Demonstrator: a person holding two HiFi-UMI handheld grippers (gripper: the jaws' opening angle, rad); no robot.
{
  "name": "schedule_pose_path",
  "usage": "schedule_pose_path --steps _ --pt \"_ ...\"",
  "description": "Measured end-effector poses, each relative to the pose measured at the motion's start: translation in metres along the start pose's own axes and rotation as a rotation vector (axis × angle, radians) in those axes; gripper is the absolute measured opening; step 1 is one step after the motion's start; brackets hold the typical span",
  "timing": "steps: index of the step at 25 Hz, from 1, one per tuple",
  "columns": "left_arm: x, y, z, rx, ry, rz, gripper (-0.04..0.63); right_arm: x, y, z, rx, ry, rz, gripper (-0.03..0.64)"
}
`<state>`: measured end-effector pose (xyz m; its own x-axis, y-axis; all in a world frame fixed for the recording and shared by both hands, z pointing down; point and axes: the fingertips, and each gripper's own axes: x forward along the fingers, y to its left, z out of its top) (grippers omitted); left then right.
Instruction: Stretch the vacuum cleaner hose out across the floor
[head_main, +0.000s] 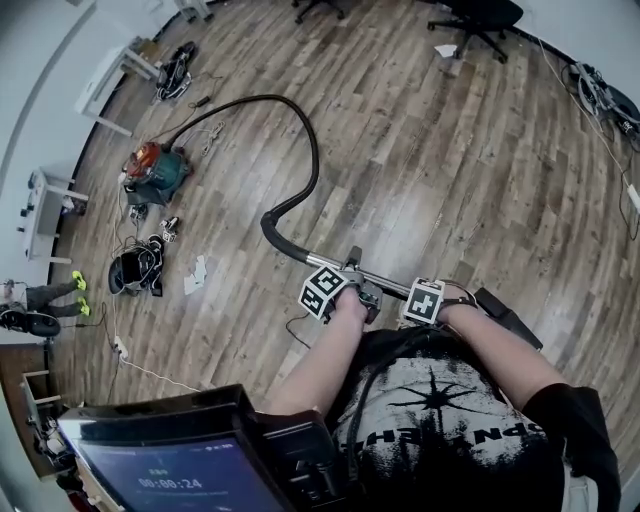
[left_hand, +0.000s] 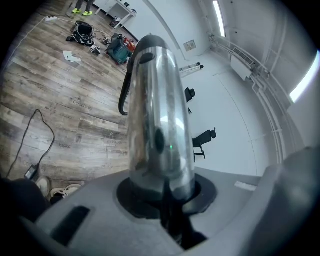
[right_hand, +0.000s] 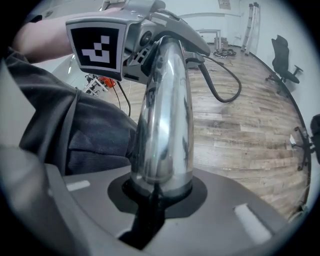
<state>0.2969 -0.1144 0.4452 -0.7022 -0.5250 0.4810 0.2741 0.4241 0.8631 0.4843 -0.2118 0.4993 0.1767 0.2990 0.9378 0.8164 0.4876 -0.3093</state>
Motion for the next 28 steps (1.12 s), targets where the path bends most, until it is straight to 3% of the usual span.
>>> schedule_pose_path --steps 5,13,21,28 --pt "-0.021 0.001 -0.007 0.001 -0.007 -0.037 0.054 0.001 0.017 0.007 -0.027 -0.058 -0.038 0.064" --pt "-0.081 0.029 -0.039 -0.017 0.013 -0.083 0.055 0.018 0.086 -0.029 0.007 0.028 -0.076 0.064" --pt "-0.137 0.048 -0.079 -0.006 0.056 -0.114 0.052 0.033 0.153 -0.044 0.032 -0.027 -0.13 0.064" --pt "-0.16 0.053 -0.101 -0.017 0.054 -0.13 0.051 0.035 0.177 -0.062 0.028 -0.026 -0.149 0.064"
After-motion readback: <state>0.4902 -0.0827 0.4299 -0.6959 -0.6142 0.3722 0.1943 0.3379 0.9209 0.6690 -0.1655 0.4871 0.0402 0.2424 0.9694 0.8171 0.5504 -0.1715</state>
